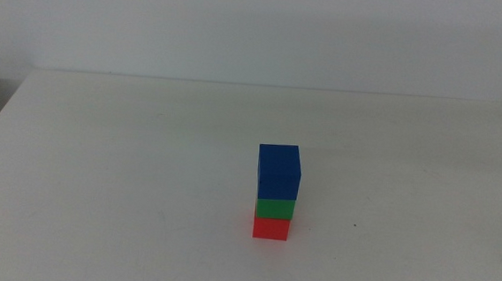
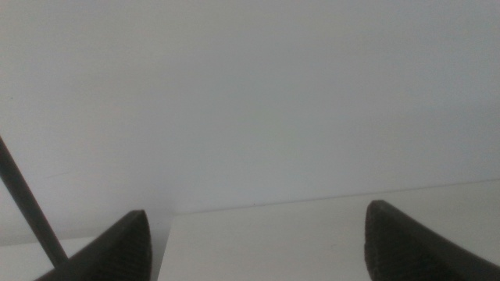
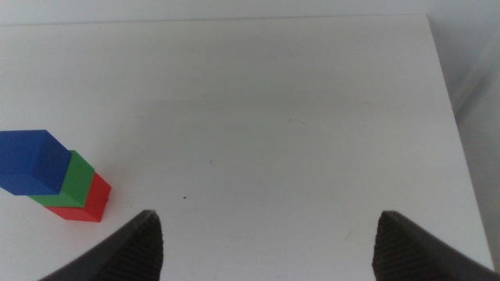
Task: Stack red cubes first, then green, then blue cubes in a specific spot.
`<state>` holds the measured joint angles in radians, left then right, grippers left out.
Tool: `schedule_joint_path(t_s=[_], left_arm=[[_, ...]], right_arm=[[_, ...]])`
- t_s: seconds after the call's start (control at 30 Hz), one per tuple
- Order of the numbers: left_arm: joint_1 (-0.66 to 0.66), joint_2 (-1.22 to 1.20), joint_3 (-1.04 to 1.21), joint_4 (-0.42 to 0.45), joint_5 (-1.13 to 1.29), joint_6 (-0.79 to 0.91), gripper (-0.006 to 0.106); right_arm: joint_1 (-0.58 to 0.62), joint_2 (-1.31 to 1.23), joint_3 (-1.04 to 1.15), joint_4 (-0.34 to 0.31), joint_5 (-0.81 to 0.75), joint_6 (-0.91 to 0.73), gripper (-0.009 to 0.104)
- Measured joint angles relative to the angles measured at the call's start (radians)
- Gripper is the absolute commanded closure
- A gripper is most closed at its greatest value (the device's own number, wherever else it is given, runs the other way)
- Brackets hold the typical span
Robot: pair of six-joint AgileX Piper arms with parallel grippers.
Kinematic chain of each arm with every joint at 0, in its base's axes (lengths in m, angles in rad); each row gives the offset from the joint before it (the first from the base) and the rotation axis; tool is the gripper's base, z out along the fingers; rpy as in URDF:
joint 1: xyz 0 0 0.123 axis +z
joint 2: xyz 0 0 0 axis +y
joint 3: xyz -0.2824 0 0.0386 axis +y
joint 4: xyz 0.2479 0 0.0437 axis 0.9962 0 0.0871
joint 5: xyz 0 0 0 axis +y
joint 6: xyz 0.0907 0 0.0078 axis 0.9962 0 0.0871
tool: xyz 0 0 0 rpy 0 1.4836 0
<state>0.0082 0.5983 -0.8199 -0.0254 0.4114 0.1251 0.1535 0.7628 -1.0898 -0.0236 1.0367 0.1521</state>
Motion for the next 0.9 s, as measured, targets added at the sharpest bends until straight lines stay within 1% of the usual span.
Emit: schedule_joint_path(t_s=[0.13,0.27,0.5,0.63,0.73,0.8,0.9], left_arm=[[0.000,-0.010,0.010,0.000,-0.010,0.000,0.007],[0.000,-0.070,0.096,0.000,-0.029,0.000,0.007],[0.000,-0.256,0.363,-0.002,-0.029,0.000,0.007],[0.000,-0.351,0.513,-0.034,-0.026,0.000,0.007],[0.000,-0.394,0.595,-0.058,-0.026,0.000,0.007],[0.000,-0.412,0.638,-0.066,-0.026,0.000,0.007],[0.000,-0.448,0.698,-0.069,-0.026,0.000,0.007]], right_arm=[[0.000,-0.018,0.031,-0.028,-0.011,0.000,0.012],[0.000,-0.101,0.146,-0.073,-0.069,0.000,0.012],[0.000,-0.354,0.479,-0.102,-0.292,0.000,0.012],[0.000,-0.470,0.647,-0.123,-0.456,0.000,0.012],[-0.007,-0.548,0.778,-0.151,-0.556,0.000,0.012],[-0.030,-0.589,0.854,-0.155,-0.596,0.000,0.012],[-0.080,-0.640,0.945,-0.114,-0.615,0.000,0.012]])
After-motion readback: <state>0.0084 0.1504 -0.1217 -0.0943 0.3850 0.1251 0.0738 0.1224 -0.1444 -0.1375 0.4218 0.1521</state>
